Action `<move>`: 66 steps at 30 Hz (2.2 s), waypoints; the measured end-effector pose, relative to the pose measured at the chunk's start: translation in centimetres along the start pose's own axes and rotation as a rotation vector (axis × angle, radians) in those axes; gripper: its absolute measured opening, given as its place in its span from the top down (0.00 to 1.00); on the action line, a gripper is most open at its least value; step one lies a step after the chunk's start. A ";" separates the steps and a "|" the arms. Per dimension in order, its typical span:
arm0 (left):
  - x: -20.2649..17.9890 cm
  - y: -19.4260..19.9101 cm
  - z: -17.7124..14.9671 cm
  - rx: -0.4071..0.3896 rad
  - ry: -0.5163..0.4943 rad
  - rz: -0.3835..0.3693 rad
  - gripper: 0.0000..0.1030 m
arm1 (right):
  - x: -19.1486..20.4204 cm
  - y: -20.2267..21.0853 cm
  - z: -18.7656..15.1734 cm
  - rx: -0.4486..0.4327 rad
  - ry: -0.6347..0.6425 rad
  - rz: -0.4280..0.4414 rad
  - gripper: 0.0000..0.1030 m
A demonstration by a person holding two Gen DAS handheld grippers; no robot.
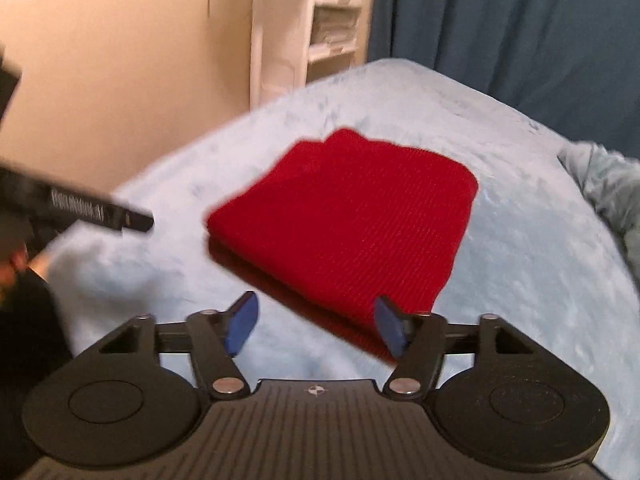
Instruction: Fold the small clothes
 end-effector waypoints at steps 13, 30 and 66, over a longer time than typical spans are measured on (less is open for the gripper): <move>-3.9 10.4 -3.5 -0.051 -0.080 0.046 0.00 | -1.1 9.2 -2.5 -0.120 -0.100 -0.138 0.19; -5.2 11.1 -3.7 -0.054 -0.119 0.054 0.00 | -2.9 9.4 -3.9 -0.105 -0.183 -0.154 0.19; -4.0 -13.2 0.9 0.272 0.643 -0.027 0.00 | -28.4 -29.4 12.8 0.225 -0.679 0.047 0.12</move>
Point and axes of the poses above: each gripper's, at about its wrist camera, not at the fingertips, and y roughly against the way its jaws point, x to its left, z to its top, the point moved 8 cm from there along -y, roughly the way its jaws point, and after that the axes turned 3 degrees about -x, right-handed, at the moved point
